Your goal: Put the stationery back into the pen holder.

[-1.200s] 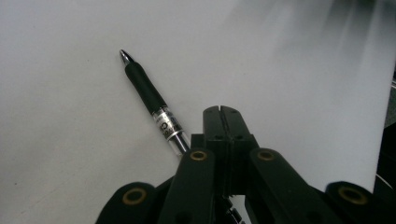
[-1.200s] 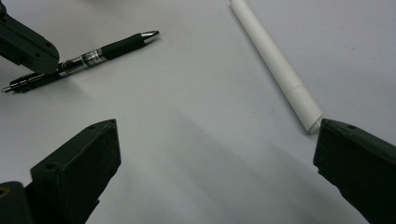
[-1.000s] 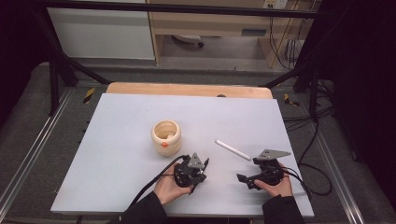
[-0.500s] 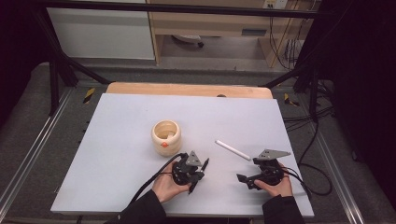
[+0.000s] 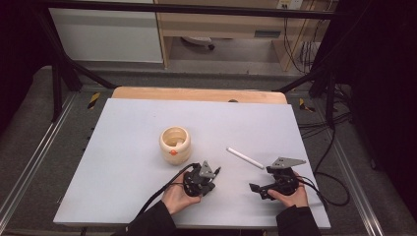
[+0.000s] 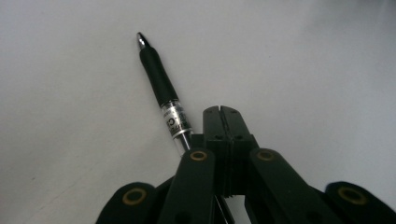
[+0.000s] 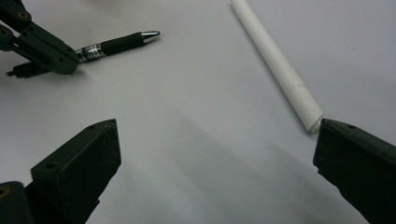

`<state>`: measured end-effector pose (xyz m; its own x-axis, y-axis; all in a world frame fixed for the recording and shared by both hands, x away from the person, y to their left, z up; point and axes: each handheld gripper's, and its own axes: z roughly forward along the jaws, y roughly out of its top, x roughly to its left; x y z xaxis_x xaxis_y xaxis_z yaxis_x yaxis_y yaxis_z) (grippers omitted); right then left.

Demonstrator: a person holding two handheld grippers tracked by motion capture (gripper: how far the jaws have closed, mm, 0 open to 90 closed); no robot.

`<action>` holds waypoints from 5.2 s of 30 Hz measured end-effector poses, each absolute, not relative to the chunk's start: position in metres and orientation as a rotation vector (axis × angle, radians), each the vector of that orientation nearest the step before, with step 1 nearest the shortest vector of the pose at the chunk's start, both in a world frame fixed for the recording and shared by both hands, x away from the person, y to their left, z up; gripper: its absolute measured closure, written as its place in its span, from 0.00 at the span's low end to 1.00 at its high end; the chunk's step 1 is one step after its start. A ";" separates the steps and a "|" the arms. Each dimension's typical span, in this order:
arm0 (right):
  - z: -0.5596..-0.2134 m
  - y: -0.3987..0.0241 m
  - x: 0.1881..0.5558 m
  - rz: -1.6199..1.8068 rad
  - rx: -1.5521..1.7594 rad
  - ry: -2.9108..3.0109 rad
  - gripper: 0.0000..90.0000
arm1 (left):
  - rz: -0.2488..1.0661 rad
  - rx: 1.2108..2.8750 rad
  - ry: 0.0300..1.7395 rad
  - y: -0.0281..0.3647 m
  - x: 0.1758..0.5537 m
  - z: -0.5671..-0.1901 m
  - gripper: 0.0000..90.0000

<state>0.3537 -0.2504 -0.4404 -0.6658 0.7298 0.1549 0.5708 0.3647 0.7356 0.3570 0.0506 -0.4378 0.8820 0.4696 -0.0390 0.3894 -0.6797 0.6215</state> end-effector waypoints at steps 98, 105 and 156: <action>-0.440 -0.250 0.354 1.193 1.168 2.428 0.02 | 0.228 2.485 0.658 0.035 0.391 -0.416 0.89; -0.440 -0.250 0.354 1.189 1.171 2.429 0.02 | 0.224 2.434 0.666 0.049 0.389 -0.407 0.89; -0.440 -0.251 0.354 1.182 1.171 2.427 0.01 | 0.400 1.873 0.779 0.145 0.408 -0.316 0.89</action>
